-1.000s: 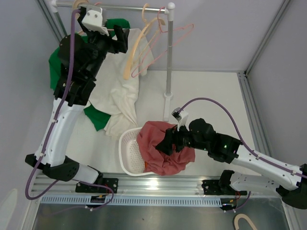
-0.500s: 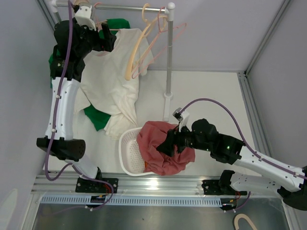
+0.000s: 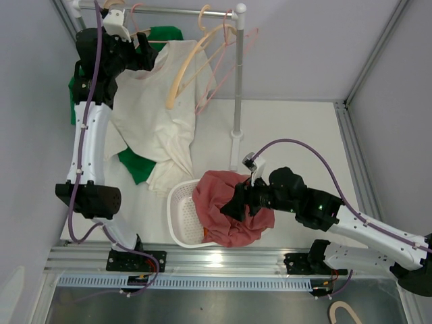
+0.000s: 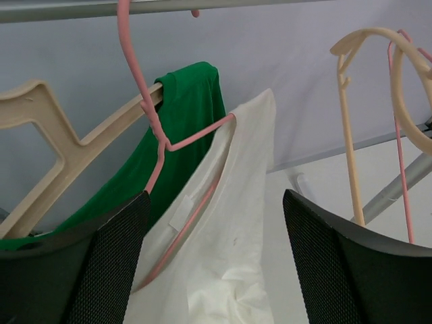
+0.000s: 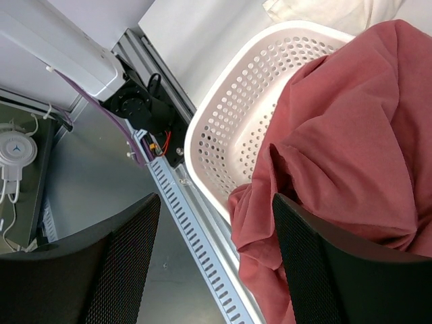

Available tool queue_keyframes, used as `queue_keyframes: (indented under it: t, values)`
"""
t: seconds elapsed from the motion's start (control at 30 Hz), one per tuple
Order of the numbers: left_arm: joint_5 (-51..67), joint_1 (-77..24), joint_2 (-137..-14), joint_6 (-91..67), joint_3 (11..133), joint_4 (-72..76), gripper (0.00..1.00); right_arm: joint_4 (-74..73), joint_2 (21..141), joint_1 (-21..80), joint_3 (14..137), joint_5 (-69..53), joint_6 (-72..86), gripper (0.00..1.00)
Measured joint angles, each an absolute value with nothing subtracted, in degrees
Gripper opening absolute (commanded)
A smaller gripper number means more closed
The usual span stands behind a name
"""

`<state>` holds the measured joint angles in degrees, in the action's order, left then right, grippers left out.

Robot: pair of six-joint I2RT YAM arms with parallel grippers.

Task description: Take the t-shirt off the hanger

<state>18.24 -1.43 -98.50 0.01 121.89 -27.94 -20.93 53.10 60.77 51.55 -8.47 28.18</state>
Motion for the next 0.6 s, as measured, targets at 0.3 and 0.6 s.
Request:
queue_keyframes:
  t: [0.3, 0.6]
  values:
    - [17.76, 0.01, -103.44, -0.03, 125.12, -27.66, 0.81, -20.99, 53.08, 60.01, 51.53, -8.49, 28.21, 0.72]
    - [17.78, 1.87, -105.01, -1.28, 126.85, -27.18, 0.74, -20.97, 53.17, 59.09, 51.42, -8.91, 28.21, 0.73]
